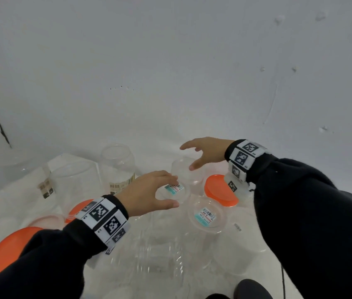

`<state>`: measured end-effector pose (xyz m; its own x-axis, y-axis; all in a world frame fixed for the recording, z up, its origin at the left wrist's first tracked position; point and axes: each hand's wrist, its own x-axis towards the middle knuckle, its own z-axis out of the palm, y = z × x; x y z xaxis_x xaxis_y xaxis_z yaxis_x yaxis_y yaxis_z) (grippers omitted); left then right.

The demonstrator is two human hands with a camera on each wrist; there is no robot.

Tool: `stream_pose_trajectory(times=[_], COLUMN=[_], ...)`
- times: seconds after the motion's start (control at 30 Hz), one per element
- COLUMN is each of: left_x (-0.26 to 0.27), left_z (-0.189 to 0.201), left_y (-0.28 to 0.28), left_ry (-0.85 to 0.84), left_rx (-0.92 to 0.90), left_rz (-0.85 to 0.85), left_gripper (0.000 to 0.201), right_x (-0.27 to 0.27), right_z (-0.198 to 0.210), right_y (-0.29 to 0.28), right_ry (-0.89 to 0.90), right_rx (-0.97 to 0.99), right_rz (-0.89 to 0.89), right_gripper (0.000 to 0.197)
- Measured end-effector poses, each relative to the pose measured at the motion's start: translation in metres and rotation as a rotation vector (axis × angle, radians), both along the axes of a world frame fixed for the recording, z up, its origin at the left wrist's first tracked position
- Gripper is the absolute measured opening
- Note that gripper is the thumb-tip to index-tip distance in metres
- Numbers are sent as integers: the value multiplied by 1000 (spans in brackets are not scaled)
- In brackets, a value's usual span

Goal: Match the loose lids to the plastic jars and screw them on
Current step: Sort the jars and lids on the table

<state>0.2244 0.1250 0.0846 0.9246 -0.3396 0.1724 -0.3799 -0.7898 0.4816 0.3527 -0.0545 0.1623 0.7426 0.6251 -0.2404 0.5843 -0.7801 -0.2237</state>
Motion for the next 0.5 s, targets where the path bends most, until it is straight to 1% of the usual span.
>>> stream_pose_trajectory(times=[0.07,0.1,0.13,0.2,0.27,0.4,0.5], left_x=[0,-1,-2,-3,-4,-4,-5], left_z=[1,1,2,2,2,1,2], left_y=[0,0,-1,-1,-2,-1,-2], left_ry=[-4,0,9,22,24,25,25], left_rx=[-6,-10,-15,-20,-28,-31,-23], left_rz=[6,9,9,13,13,25,27], left_gripper=[57,58,62,77,84,84,82], right_x=[-13,-22,-32,-54,-75,-103,-116], right_z=[14,21,26,32,30,8,-12], right_y=[-9,-14,-20,-32,-47,-76,-93], right_ry=[-6,-13,-18,-4,31,38,76], right_rx=[62,75,79,56,-4,-151,-164], right_rz=[-6,-5,-1,11,13,-12,-37], right_gripper=[59,54,50,44,42,45,61])
